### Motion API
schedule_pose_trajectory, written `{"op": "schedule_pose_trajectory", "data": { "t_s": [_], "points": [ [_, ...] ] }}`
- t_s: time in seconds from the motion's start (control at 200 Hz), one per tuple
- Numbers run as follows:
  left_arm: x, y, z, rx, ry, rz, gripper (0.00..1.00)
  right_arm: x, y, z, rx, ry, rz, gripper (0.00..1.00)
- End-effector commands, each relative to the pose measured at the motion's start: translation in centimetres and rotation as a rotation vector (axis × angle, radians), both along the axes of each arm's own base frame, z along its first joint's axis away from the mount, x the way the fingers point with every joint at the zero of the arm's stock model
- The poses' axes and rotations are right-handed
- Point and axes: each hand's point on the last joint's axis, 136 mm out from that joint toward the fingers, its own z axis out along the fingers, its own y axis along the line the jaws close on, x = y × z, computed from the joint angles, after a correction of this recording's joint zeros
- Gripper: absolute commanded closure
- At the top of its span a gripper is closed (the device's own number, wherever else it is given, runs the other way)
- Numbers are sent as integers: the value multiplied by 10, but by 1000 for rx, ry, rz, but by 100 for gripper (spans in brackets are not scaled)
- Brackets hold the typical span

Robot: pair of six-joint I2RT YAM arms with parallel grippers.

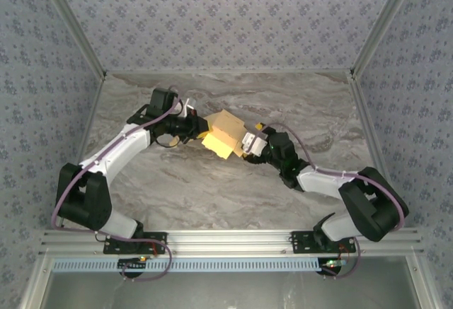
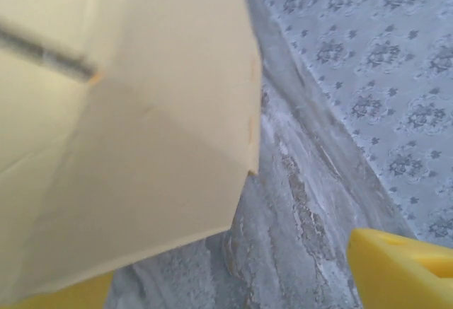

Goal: Fold the paper box

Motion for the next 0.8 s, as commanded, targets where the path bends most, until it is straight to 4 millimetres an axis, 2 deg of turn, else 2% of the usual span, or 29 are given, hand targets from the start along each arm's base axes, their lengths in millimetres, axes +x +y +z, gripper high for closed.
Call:
{"op": "schedule_pose_trajectory", "data": {
  "t_s": [0.0,0.065,0.11,0.17,0.19,0.24,0.255,0.345,0.395,0.47,0.605,0.755,0.795],
  "points": [
    [-3,1,20,-15,-50,-11,100,5,23,29,120,-38,46,36],
    [-3,1,21,-15,-43,-13,100,8,24,31,114,-65,27,56],
    [-3,1,22,-16,-45,-14,100,10,23,32,117,-78,18,64],
    [-3,2,24,-16,-50,-16,96,11,20,31,109,-79,15,70],
    [-3,2,24,-17,-51,-17,91,11,20,31,101,-78,19,72],
    [-2,3,27,-17,-56,-13,62,9,18,30,76,-74,28,77],
    [-2,4,28,-18,-58,-12,56,9,18,30,69,-71,29,79],
    [-3,7,42,-26,-118,-23,34,9,12,36,76,1,35,89],
    [-2,11,52,-16,-172,-19,30,10,8,45,121,109,54,100],
    [0,24,70,27,-267,10,28,10,-1,53,177,257,56,100],
    [1,45,97,115,-446,59,26,11,-19,72,145,326,2,100],
    [2,60,111,186,-576,105,22,0,-38,102,76,439,-18,99],
    [1,60,111,183,-595,103,21,-7,-45,102,26,478,-30,98]
  ]
}}
